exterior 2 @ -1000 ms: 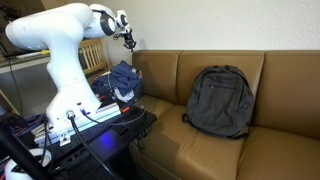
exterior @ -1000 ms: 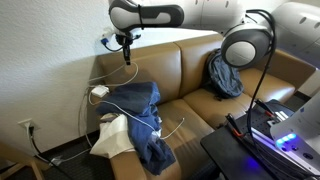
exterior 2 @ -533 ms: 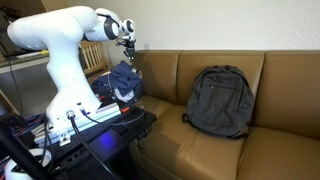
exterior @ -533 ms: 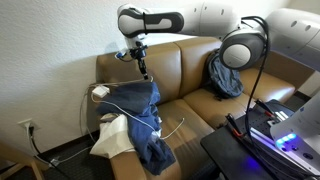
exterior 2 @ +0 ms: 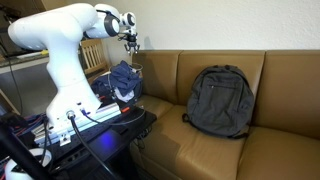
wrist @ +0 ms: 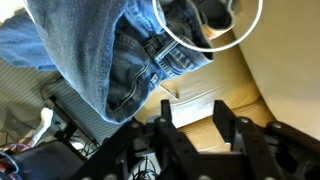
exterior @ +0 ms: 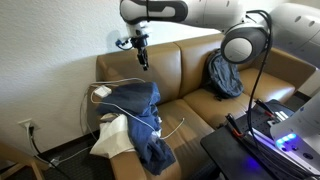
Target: Pick the charger on the couch and put it on the shoulder of the couch
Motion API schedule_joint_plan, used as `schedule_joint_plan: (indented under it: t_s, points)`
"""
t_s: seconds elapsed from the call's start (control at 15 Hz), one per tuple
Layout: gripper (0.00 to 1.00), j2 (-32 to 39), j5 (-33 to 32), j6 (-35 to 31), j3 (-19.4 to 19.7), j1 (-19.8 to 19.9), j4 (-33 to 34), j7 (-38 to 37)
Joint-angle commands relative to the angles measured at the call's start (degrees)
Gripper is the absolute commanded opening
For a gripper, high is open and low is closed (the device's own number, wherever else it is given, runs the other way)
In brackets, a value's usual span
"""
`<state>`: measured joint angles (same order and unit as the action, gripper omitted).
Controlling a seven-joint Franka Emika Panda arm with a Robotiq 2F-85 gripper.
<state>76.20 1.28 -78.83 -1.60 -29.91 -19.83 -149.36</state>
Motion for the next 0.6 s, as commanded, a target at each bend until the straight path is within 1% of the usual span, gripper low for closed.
schedule_joint_plan:
  t_s: [0.0,0.07,0.13,0.2,0.27,0.33,0.4,0.47,0.53]
  points:
    - [0.79,-6.9,3.0,-3.2,8.2,-1.7,0.1,0.0]
    - [0.84,-8.8,4.0,-4.2,11.0,-2.4,0.2,0.1]
    - [0.92,-10.7,6.3,-5.2,15.1,-3.3,0.3,0.1]
    - [0.98,-12.5,10.7,-6.3,20.0,-3.9,0.4,0.1]
    - [0.99,-14.1,15.6,-7.3,25.3,-4.6,0.4,0.1]
    - [0.88,-11.8,9.9,-5.7,18.5,-3.6,0.4,0.1]
    - [0.95,-13.4,12.9,-6.1,22.2,-4.2,0.4,0.1]
    - [1.0,-14.6,13.9,-6.2,23.8,-4.5,0.3,0.1]
    - [1.0,-15.1,14.2,-6.2,24.2,-4.5,0.3,0.1]
